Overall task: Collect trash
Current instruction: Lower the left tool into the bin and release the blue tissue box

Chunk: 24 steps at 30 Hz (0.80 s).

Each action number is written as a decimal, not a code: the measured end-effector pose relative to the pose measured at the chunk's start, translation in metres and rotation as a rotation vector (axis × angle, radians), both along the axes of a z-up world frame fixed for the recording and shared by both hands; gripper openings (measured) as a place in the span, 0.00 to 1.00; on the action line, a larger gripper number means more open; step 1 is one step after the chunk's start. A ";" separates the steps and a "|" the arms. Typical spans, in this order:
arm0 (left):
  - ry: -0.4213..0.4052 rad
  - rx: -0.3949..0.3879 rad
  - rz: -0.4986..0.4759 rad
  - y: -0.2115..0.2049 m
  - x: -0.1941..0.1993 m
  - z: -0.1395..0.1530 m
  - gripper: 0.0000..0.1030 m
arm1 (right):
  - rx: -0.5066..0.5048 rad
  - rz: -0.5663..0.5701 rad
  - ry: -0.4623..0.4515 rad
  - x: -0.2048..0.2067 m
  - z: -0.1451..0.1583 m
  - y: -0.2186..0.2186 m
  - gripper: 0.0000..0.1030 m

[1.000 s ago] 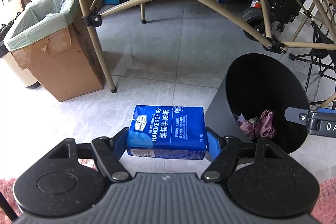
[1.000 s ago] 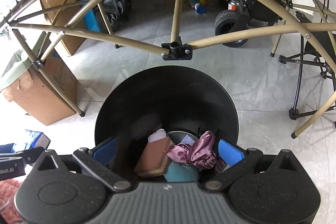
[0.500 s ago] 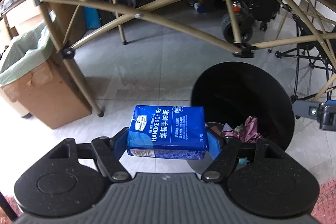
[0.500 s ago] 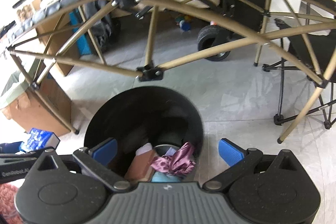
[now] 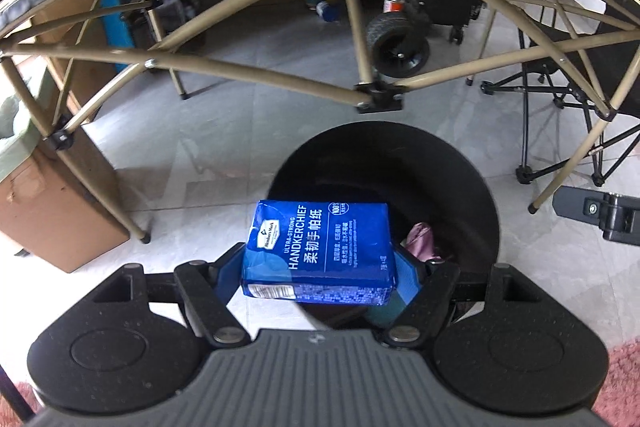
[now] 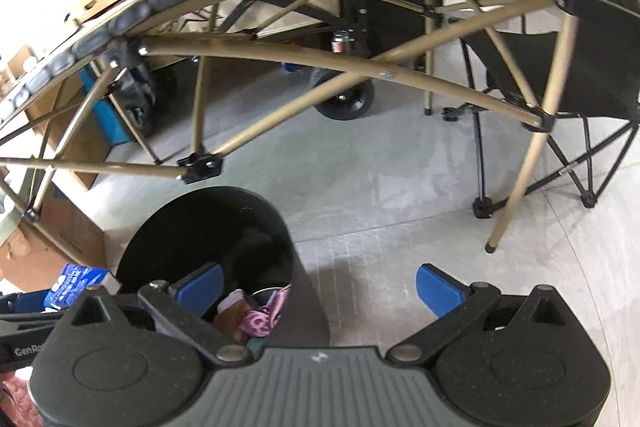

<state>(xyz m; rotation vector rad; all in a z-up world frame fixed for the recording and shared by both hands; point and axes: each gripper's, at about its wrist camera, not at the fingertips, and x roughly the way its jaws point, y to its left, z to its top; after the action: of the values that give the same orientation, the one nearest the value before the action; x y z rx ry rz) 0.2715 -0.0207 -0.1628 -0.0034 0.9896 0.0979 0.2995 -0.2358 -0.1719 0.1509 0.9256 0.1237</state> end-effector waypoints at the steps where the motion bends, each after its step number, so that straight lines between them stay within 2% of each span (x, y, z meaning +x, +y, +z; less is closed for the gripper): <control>1: 0.000 -0.003 -0.002 -0.004 0.003 0.000 0.72 | 0.002 -0.009 0.001 0.000 -0.001 -0.003 1.00; 8: 0.008 -0.018 -0.010 -0.024 0.024 -0.004 0.72 | 0.021 -0.076 0.010 0.003 -0.004 -0.021 1.00; 15: 0.052 -0.029 -0.009 -0.034 0.045 -0.015 0.72 | 0.017 -0.124 0.016 0.007 -0.007 -0.031 1.00; 24: 0.098 -0.044 0.000 -0.040 0.054 -0.027 0.72 | 0.020 -0.166 0.038 0.008 -0.015 -0.039 1.00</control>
<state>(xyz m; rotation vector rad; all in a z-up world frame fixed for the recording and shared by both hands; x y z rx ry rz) 0.3254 -0.0603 -0.1897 -0.0392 1.0890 0.0772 0.3074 -0.2749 -0.1868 0.2482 0.9458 -0.0233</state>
